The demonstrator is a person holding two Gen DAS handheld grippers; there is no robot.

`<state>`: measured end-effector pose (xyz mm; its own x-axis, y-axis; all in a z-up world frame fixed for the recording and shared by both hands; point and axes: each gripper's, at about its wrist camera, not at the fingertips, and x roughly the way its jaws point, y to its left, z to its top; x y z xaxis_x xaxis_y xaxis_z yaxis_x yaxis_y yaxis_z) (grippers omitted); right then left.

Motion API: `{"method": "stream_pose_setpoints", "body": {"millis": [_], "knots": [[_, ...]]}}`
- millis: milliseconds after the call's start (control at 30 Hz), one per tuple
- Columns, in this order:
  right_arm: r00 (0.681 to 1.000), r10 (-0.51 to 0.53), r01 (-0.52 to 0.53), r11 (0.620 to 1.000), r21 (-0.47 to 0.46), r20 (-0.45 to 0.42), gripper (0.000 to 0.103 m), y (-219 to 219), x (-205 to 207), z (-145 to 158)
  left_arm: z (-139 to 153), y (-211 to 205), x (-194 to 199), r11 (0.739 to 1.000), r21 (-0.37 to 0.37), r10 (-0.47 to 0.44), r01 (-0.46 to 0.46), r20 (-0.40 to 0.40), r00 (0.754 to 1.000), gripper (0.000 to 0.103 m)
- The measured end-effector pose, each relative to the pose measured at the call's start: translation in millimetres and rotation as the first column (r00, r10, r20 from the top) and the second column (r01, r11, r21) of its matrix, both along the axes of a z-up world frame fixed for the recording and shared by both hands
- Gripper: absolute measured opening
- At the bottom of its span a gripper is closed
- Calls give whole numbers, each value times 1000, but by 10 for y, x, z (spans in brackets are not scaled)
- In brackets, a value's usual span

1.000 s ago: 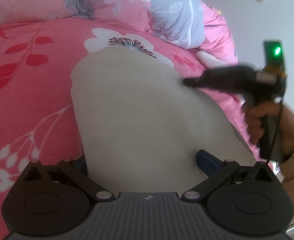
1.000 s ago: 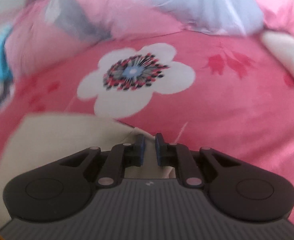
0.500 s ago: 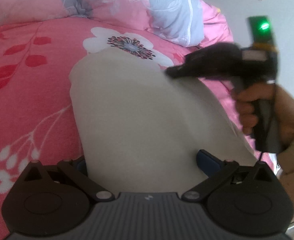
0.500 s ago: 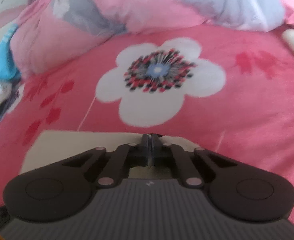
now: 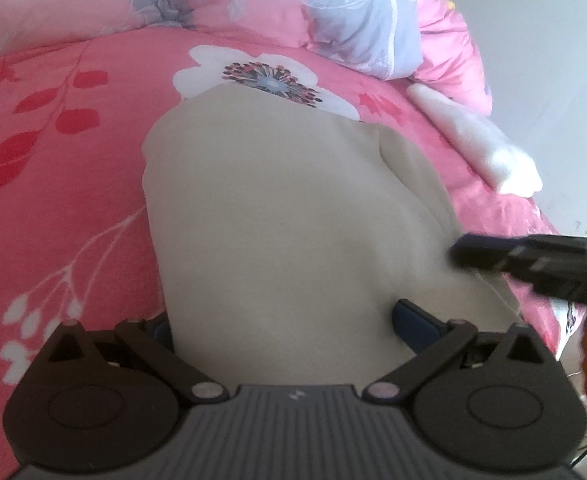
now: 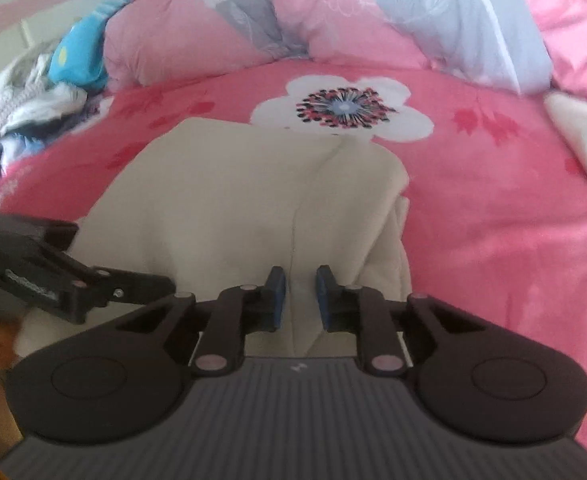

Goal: Fold clothes

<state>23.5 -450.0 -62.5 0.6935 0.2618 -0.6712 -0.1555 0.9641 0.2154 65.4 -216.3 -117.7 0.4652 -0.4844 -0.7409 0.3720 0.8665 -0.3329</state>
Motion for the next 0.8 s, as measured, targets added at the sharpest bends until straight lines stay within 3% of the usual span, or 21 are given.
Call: {"method": "stream_pose_setpoints", "body": {"millis": [33, 100, 167, 233, 300, 433, 733, 800], "knots": [[999, -46, 45, 998, 46, 16, 47, -99, -17, 35, 3, -1, 1, 1000, 2, 1, -1, -3, 1000, 103], [989, -142, 135, 979, 153, 32, 65, -381, -35, 38, 6, -8, 0, 1000, 6, 4, -4, -4, 1000, 103], [978, -203, 209, 937, 281, -52, 68, -672, 33, -112, 6, -12, -4, 1000, 8, 6, -6, -4, 1000, 103], [951, -231, 299, 854, 425, -205, 74, -929, 104, -390, 4, -14, -7, 1000, 8, 6, -6, -4, 1000, 103], [930, -233, 352, 789, 504, -284, 74, -1043, 93, -611, 1, -14, -8, 1000, 9, 6, -6, -3, 1000, 103], [941, -192, 320, 773, 547, -279, 80, -1025, 82, -670, -2, -2, -13, 1000, 9, 5, -5, -3, 1000, 103], [962, -98, 243, 734, 634, -255, 80, -972, 58, -777, -7, 2, -8, 1000, 6, 3, -3, -5, 1000, 103], [966, -52, 205, 746, 633, -252, 82, -901, 61, -766, -10, 2, -8, 1000, 5, 2, -2, -6, 1000, 103]]}}
